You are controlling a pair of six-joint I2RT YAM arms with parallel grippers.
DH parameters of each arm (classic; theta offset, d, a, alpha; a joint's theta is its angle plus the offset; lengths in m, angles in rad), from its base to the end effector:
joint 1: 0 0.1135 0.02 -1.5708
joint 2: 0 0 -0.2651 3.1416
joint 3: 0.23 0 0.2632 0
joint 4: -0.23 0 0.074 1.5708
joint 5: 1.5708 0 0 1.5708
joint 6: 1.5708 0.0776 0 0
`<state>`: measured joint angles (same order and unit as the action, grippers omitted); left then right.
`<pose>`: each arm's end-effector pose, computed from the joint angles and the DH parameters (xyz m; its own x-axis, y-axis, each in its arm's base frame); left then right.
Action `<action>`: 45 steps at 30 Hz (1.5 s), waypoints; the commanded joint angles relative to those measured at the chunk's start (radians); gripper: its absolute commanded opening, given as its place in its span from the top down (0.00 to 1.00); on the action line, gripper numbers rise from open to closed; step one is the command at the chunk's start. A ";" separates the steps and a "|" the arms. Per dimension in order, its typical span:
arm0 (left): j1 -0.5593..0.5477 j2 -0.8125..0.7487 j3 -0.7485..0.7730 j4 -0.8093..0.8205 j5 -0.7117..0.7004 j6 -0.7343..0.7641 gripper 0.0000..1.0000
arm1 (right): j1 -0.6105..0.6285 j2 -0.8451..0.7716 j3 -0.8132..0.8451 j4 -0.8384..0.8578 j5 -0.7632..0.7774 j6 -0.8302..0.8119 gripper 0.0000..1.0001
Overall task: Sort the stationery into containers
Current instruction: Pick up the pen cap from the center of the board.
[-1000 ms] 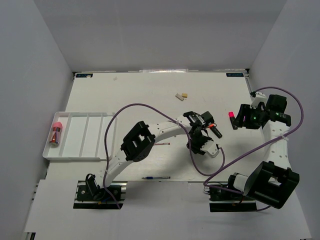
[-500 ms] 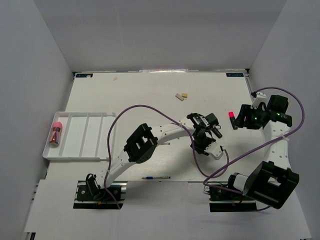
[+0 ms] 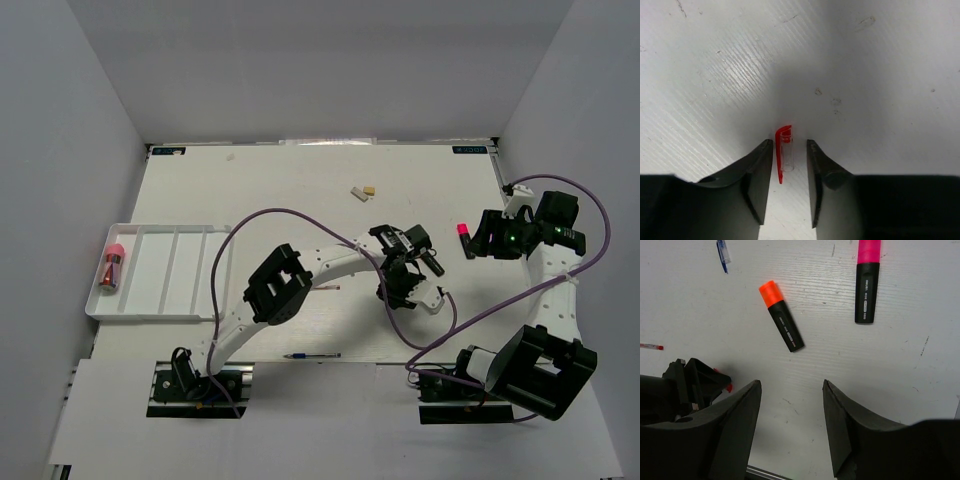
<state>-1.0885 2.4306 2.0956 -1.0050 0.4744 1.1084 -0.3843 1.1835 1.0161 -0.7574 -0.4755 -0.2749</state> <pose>0.2076 -0.4730 0.1197 0.5473 0.6711 -0.5000 0.7773 -0.6291 0.0064 0.2624 -0.0678 0.2613 -0.7336 0.0364 -0.6786 -0.1260 0.9740 0.1884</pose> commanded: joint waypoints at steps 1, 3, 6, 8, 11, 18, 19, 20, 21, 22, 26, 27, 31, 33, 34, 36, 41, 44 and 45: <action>-0.001 0.097 0.049 -0.113 -0.057 -0.021 0.59 | -0.005 -0.019 0.018 0.001 -0.025 -0.021 0.42; -0.001 0.097 0.040 -0.095 -0.074 -0.031 0.60 | -0.005 -0.024 0.018 0.000 -0.020 -0.027 0.42; -0.001 0.084 0.003 -0.069 -0.091 -0.044 0.69 | -0.004 -0.025 0.019 0.001 -0.020 -0.029 0.42; -0.001 0.076 -0.020 -0.061 -0.086 -0.058 0.74 | -0.002 -0.025 0.024 0.001 -0.028 -0.029 0.42; -0.001 0.030 -0.104 -0.031 -0.077 -0.082 0.79 | -0.002 -0.025 0.038 0.001 -0.049 -0.029 0.42; 0.021 -0.140 -0.334 0.126 -0.079 -0.143 0.88 | -0.002 -0.021 0.097 -0.014 -0.175 -0.050 0.41; 0.021 -0.157 -0.347 0.158 -0.079 -0.168 0.88 | -0.001 -0.021 0.107 -0.016 -0.208 -0.052 0.40; 0.030 -0.186 -0.358 0.170 -0.077 -0.180 0.90 | 0.001 -0.019 0.113 -0.016 -0.218 -0.052 0.40; 0.039 -0.199 -0.374 0.195 -0.076 -0.194 0.91 | -0.001 -0.018 0.125 -0.017 -0.228 -0.049 0.40; 0.039 -0.212 -0.384 0.207 -0.076 -0.206 0.92 | -0.001 -0.012 0.131 -0.017 -0.242 -0.044 0.41; 0.076 -0.296 -0.424 0.258 -0.040 -0.283 0.94 | -0.004 0.008 0.145 -0.023 -0.302 -0.017 0.42; 0.091 -0.310 -0.430 0.276 -0.031 -0.312 0.94 | -0.004 0.016 0.147 -0.026 -0.323 -0.015 0.42; 0.153 -0.366 -0.427 0.281 0.036 -0.375 0.94 | -0.002 0.008 0.128 -0.010 -0.435 -0.004 0.42; 0.176 -0.401 -0.427 0.278 0.085 -0.410 0.95 | -0.002 0.010 0.130 0.001 -0.457 -0.021 0.42; 0.196 -0.418 -0.431 0.284 0.104 -0.424 0.95 | -0.004 0.013 0.137 -0.002 -0.474 -0.030 0.42; 0.205 -0.445 -0.454 0.298 0.148 -0.447 0.95 | -0.004 0.024 0.148 -0.020 -0.494 -0.049 0.43; 0.266 -0.562 -0.500 0.371 0.240 -0.603 0.96 | -0.002 0.034 0.164 -0.048 -0.545 -0.079 0.44; 0.314 -0.640 -0.560 0.510 0.296 -0.814 0.97 | 0.002 0.041 0.159 -0.118 -0.595 -0.138 0.45; 0.326 -0.663 -0.572 0.544 0.308 -0.864 0.97 | 0.001 0.031 0.148 -0.129 -0.635 -0.142 0.45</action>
<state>-0.8028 1.8790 1.5581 -0.6003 0.6777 0.4603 -0.3851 1.2240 1.1389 -0.8116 -0.9966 -0.3580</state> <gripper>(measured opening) 0.240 0.554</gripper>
